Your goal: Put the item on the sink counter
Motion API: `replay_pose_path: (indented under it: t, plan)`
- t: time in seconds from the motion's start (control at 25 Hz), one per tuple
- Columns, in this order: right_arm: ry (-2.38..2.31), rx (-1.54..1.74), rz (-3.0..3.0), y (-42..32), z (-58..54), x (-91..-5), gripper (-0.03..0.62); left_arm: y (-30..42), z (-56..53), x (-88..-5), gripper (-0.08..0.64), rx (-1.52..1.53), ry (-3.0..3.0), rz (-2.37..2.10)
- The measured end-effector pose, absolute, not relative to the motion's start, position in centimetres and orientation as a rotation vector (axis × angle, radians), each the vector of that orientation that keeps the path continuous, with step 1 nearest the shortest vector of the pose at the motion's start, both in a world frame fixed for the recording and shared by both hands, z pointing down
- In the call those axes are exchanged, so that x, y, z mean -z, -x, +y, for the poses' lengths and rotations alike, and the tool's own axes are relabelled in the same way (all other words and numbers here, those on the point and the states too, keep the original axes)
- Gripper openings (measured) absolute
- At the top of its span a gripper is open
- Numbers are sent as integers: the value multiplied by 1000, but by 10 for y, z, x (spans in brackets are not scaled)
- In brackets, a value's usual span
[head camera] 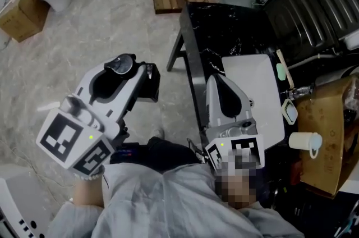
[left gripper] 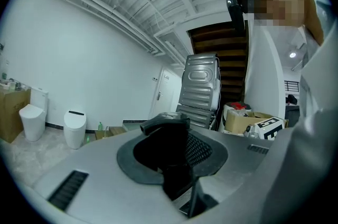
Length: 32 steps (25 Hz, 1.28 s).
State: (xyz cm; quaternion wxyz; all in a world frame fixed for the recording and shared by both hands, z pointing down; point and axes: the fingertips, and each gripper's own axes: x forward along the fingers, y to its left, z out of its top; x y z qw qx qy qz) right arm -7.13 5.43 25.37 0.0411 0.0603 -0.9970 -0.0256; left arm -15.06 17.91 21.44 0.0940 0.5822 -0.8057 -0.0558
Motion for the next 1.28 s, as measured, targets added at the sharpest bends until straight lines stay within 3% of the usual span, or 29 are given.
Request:
replay_pose_path:
  t: [1.28]
  plan:
    - [-846,48,-2953,18,-70,-246,-3,157,6,-213,98,172,-2130,-2003]
